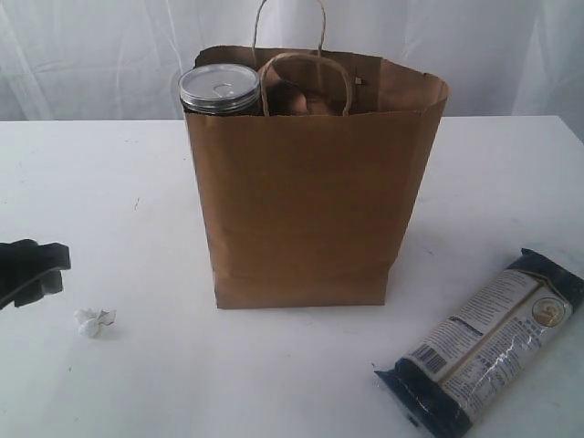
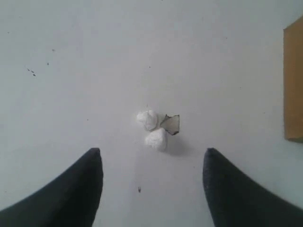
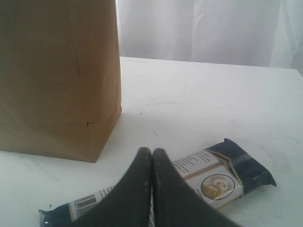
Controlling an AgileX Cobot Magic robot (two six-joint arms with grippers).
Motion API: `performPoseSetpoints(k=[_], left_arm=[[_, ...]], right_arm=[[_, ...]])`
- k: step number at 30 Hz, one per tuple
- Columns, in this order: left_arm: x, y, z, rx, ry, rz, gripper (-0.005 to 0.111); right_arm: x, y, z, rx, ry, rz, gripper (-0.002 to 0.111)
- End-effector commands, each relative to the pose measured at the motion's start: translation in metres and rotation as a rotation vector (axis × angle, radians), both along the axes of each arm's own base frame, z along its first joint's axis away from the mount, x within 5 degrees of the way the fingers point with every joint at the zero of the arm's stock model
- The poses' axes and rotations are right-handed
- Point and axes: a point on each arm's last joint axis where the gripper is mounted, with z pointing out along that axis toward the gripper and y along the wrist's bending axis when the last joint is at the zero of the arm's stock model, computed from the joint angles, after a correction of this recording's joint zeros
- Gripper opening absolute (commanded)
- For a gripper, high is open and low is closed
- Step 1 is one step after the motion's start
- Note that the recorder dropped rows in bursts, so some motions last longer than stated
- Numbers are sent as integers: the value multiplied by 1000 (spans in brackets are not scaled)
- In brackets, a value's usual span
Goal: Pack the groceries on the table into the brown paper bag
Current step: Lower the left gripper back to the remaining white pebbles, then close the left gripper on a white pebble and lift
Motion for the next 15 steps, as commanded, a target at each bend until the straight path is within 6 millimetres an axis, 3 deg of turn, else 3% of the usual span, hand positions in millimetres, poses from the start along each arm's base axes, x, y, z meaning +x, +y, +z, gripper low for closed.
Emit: performPoseSetpoints(k=[1,7,15], left_arm=[[13,-4,-22,-10,57,24,64],[34,-12,-45,-10,90,24,64],[56,-19,-55,13,151,27,64]], right_arm=[[0,-1,-1,5,0,-10,0],[0,-1,-1,5,0,-10,0],[0,-1,-1,5,0,-10,0]])
